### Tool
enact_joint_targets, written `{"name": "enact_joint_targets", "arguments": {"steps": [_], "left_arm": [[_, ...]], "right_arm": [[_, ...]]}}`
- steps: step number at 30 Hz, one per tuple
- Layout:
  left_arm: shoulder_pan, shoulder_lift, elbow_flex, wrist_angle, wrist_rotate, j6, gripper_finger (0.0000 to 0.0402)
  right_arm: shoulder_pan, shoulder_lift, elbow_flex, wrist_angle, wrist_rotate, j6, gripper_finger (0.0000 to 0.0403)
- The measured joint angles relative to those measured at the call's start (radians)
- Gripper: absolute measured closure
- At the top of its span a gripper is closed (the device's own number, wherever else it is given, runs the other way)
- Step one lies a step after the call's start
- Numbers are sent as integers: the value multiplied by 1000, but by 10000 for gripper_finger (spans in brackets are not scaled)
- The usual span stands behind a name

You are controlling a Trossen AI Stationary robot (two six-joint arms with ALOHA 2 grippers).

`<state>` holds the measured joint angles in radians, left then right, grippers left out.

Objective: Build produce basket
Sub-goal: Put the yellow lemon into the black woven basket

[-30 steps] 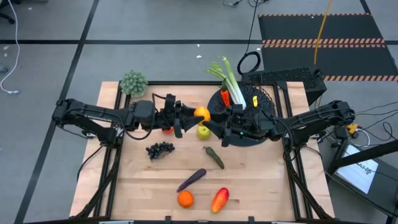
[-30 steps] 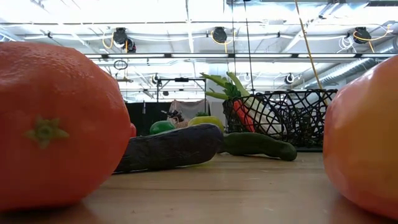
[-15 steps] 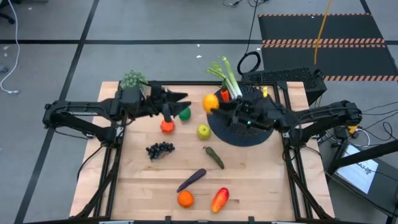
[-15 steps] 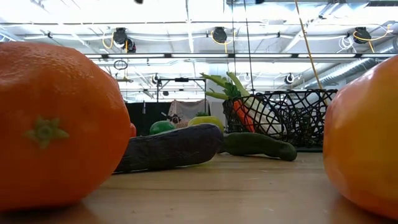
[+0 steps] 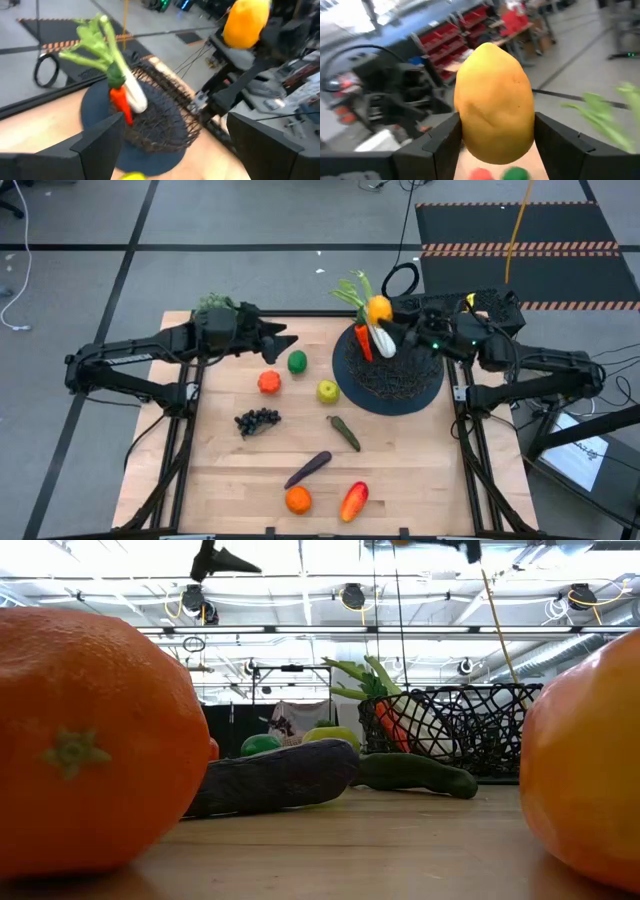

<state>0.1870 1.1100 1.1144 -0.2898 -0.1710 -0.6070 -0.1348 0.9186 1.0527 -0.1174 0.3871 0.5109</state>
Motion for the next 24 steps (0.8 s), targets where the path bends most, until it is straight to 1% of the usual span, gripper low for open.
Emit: {"name": "enact_joint_targets", "arguments": {"steps": [4,7,12,15,17,20,24], "left_arm": [[22,12,0,4,7,0,55],[42,20,0,-11,23,4,55],[63,32,0,-19,49,2,55],[62,30,0,-30,50,-3,55],[59,31,0,-35,51,-3,55],[54,31,0,-35,64,-1,55],[53,31,0,-41,77,0,55]], "right_arm": [[-66,-29,0,-119,-1,28,182],[-116,-27,0,-218,-41,57,182],[-197,12,0,-408,-104,172,181],[-244,40,0,-533,-145,288,181],[-275,59,0,-610,-180,332,181],[-311,86,0,-687,-215,335,181],[-349,118,0,-727,-208,294,181]]}}
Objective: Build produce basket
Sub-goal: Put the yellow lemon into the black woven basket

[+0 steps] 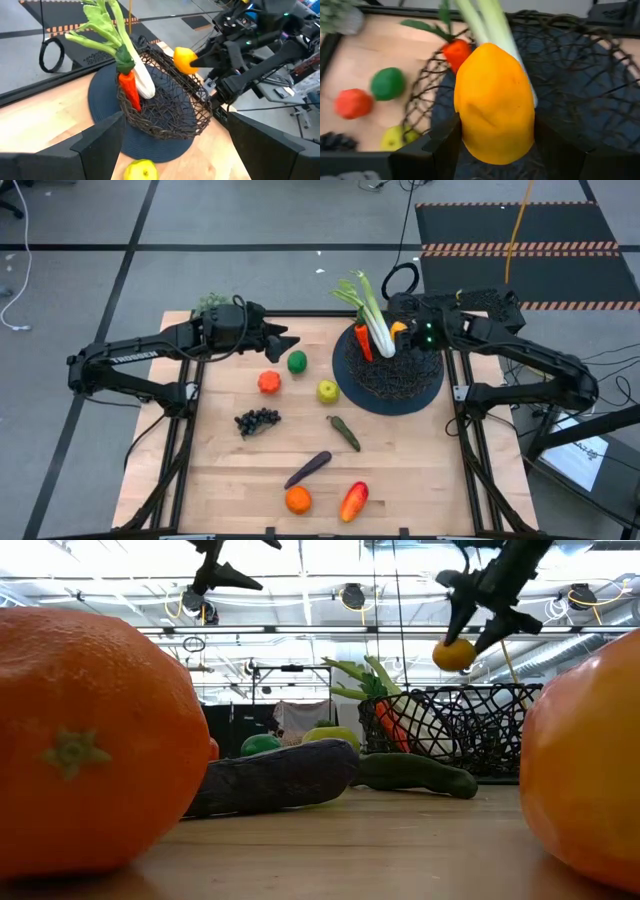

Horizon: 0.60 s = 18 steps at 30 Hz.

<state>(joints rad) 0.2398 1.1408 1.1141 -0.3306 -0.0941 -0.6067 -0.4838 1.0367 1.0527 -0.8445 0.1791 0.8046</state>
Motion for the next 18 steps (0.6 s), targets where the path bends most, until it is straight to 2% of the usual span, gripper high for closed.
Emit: {"name": "enact_joint_targets", "arguments": {"steps": [8,12,18], "left_arm": [[0,0,0,-42,25,-1,55],[0,0,0,-35,68,-18,55],[-27,0,0,-35,72,-51,55]], "right_arm": [[-101,54,-72,13,0,-14,181],[-141,58,-153,90,-17,-13,181],[-168,58,-262,190,-49,6,181]]}}
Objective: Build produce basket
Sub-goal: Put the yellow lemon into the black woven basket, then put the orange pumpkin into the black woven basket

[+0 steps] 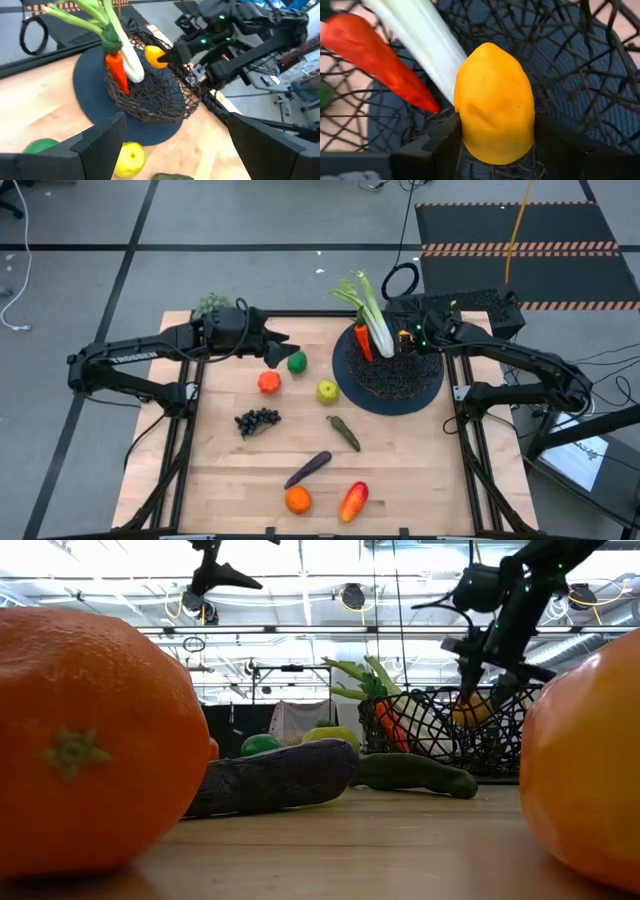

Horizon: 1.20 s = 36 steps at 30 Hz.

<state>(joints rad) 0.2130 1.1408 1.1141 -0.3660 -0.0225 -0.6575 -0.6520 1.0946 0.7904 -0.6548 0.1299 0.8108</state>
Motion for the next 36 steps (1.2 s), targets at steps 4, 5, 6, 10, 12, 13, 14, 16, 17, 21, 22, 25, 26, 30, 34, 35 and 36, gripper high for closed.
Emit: {"name": "enact_joint_targets", "arguments": {"steps": [4,5,6,10,12,13,14,16,17,21,22,25,26,30,34,35,36], "left_arm": [[-27,0,0,0,-1,-1,55],[-33,0,0,0,-3,-1,55],[-37,0,0,1,-3,-2,55],[-49,0,0,2,-4,-2,55],[-53,0,0,2,-4,-3,55],[-55,0,0,2,-4,-6,55],[-58,0,0,2,-4,-8,55],[-64,0,0,2,-5,-17,55],[-69,0,0,2,-4,-20,55],[-96,0,0,0,-5,-25,55],[-106,0,0,-3,-5,-25,55],[-135,0,0,-21,-5,-25,55],[-144,0,0,-30,-5,-25,55],[-186,0,0,-90,-5,-22,55],[-220,0,0,-147,-5,-19,55],[-226,0,0,-161,-7,-11,55],[-231,0,0,-177,-11,-4,55]], "right_arm": [[-11,0,-32,47,0,-1,178],[-11,0,-35,47,0,-1,175],[-11,0,-37,46,1,0,171],[-11,0,-36,49,0,0,146],[-11,-4,-37,50,-2,10,130],[-11,-9,-37,51,-4,18,123],[-10,-17,-37,57,-10,25,116],[-10,-33,-36,71,-32,41,107],[-10,-44,-36,75,-45,48,103],[-2,-103,-37,122,-90,73,102],[1,-121,-37,135,-104,83,104],[33,-178,-37,186,-133,109,110],[49,-196,-37,203,-136,119,111],[146,-261,-36,253,-131,173,116],[264,-290,-36,288,-124,214,117],[297,-290,-36,295,-111,219,117],[330,-290,-36,300,-97,225,117]]}}
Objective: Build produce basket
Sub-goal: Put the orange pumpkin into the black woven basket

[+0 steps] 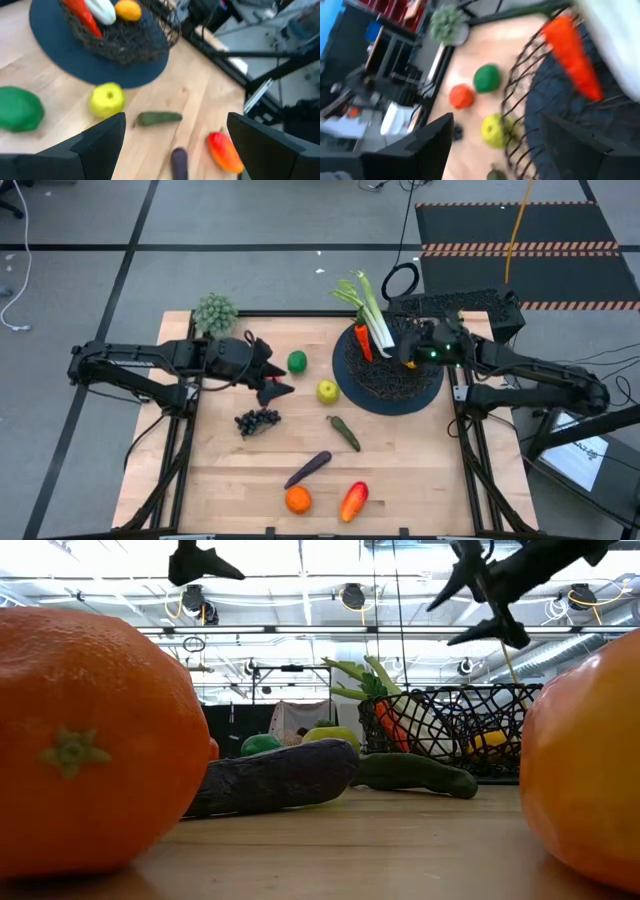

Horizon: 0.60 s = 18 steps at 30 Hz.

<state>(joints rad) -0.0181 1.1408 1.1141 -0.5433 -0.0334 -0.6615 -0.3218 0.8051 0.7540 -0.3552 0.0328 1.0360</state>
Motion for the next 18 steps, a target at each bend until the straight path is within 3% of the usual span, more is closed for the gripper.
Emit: {"name": "enact_joint_targets", "arguments": {"steps": [4,11,15,18], "left_arm": [[0,0,0,-115,-36,-41,55],[105,34,0,-406,-55,-77,55],[191,103,0,-552,-53,-62,55],[227,158,0,-572,-45,-21,55]], "right_arm": [[130,6,0,43,92,30,117],[317,8,0,152,295,25,117],[368,7,0,164,362,0,117],[376,8,0,152,363,-20,117]]}}
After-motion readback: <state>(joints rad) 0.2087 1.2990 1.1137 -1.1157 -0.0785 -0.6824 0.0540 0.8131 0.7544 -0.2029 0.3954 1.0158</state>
